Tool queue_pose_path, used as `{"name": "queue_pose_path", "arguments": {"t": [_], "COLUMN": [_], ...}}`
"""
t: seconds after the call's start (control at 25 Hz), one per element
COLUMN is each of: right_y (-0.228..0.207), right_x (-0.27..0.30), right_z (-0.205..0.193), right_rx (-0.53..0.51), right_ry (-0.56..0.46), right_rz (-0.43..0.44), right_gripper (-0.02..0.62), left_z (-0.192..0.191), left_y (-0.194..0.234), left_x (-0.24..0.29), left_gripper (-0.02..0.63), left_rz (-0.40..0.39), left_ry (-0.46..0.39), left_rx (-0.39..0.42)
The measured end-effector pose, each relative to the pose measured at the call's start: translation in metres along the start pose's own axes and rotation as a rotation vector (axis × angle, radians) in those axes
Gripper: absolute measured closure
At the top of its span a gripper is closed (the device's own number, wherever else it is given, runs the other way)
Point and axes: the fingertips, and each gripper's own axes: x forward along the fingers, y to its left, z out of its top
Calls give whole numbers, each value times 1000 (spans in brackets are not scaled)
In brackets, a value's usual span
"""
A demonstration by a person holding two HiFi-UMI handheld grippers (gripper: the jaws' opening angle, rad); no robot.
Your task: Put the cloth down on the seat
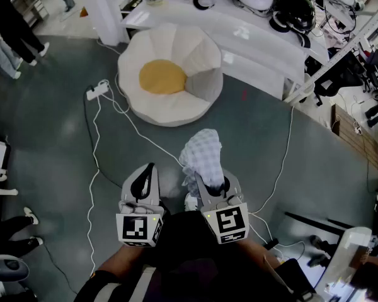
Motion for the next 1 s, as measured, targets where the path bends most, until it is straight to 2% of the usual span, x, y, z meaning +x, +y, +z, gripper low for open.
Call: {"name": "queue_pose_path", "arguments": {"t": [0.56, 1.0], "right_y": [-10, -27], "right_x": [-7, -23], "right_z": [3, 4], "right_rx": [11, 59], "right_ry": [-19, -43], "right_rz": [-6, 20], "right_gripper": [491, 486], "left_z": [4, 10], "left_y": [-9, -35], "left_x": [4, 6], "left_gripper": [606, 606], "left_rz": [-5, -4], "left_ry": [-13, -21], "left_rx": [18, 40]}}
